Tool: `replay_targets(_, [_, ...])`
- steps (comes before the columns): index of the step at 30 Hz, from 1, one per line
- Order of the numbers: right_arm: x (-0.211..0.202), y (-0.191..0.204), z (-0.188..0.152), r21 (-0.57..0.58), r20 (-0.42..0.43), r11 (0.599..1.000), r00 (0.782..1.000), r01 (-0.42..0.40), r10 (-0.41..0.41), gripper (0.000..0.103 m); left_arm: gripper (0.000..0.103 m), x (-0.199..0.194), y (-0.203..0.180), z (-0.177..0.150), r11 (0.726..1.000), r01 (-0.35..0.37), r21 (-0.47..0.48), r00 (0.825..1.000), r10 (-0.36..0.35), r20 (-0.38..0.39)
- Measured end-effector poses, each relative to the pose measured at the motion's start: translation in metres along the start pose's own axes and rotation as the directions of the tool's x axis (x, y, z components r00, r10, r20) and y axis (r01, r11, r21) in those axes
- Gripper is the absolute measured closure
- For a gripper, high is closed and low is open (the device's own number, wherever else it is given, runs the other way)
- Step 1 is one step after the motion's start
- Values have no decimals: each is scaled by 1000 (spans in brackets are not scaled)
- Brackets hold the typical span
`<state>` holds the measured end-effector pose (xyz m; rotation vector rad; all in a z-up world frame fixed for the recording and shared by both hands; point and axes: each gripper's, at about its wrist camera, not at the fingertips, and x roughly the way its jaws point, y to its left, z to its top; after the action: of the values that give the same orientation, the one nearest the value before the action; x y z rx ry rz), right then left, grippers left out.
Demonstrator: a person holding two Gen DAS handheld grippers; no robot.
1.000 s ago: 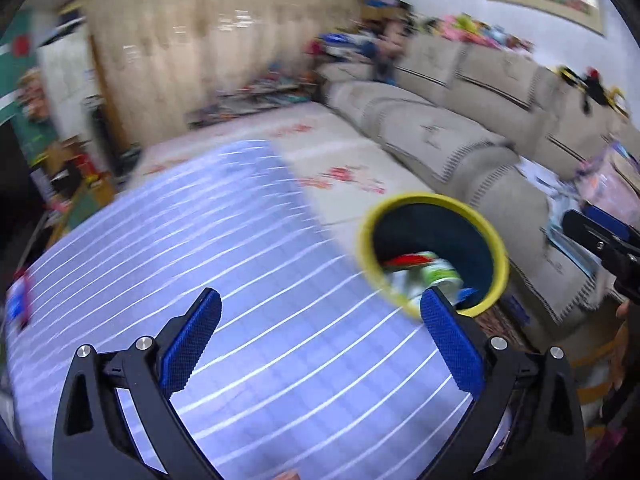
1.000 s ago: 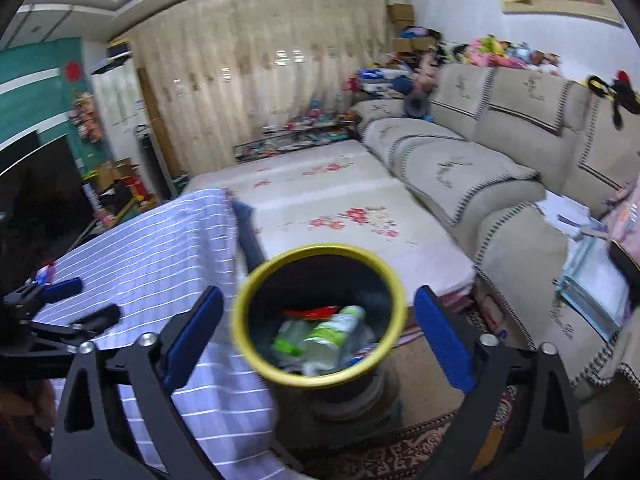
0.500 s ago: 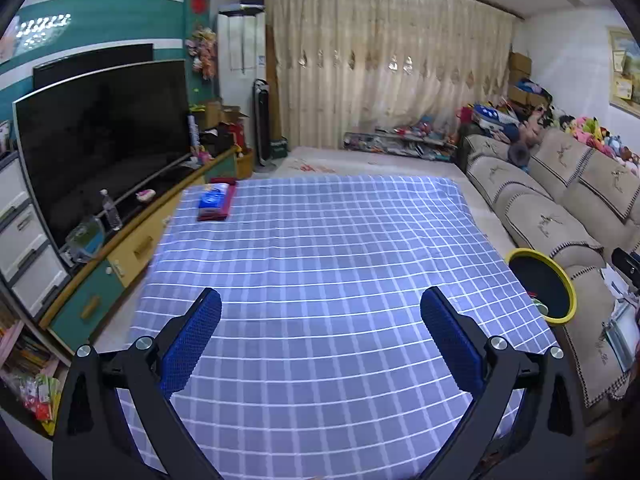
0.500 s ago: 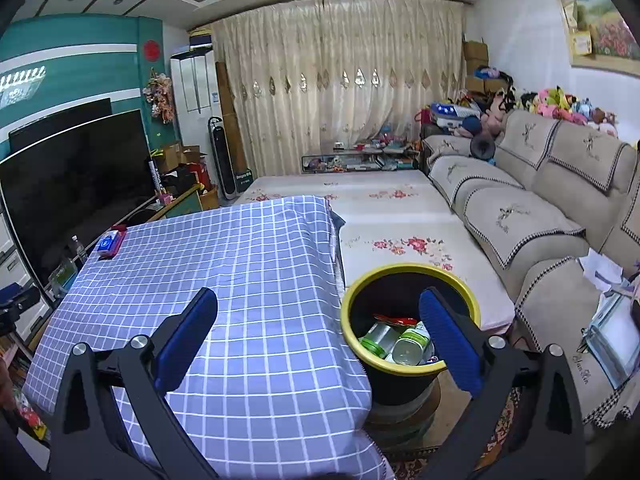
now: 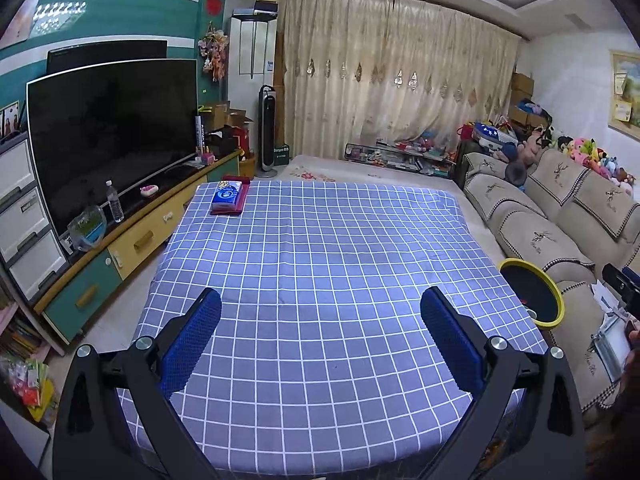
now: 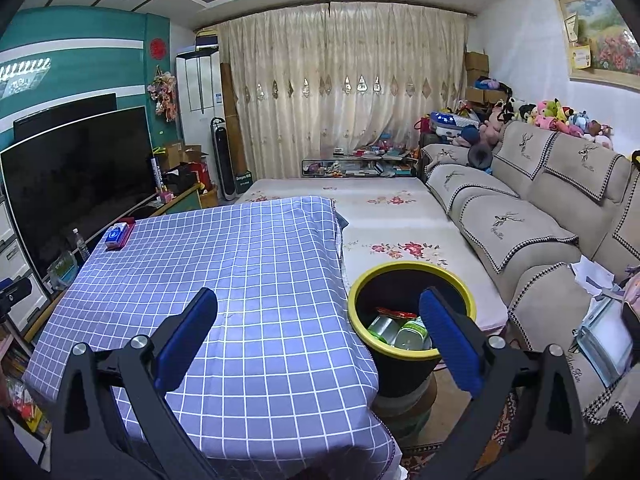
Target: Collect trash
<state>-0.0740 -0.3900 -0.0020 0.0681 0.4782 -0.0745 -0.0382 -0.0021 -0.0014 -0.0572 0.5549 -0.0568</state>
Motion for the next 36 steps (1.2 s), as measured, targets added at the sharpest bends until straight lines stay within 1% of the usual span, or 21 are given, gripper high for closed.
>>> replay_targets(9, [4,0,0,12,-5,1000,1000,-15,15,7,5,-2,-4,-1,1000,-6,1,1000,6,0])
replay_targets(16, [11,0,-1,17,-18,999,999,-27,28,7,5,5,-7,6,1000,-8,5,1000,8,-12])
replay_targets(36, [14,-3,0,29,-23,999,999,-32,33,7,5,13,-9,7,1000,-2,8,1000,3,-29])
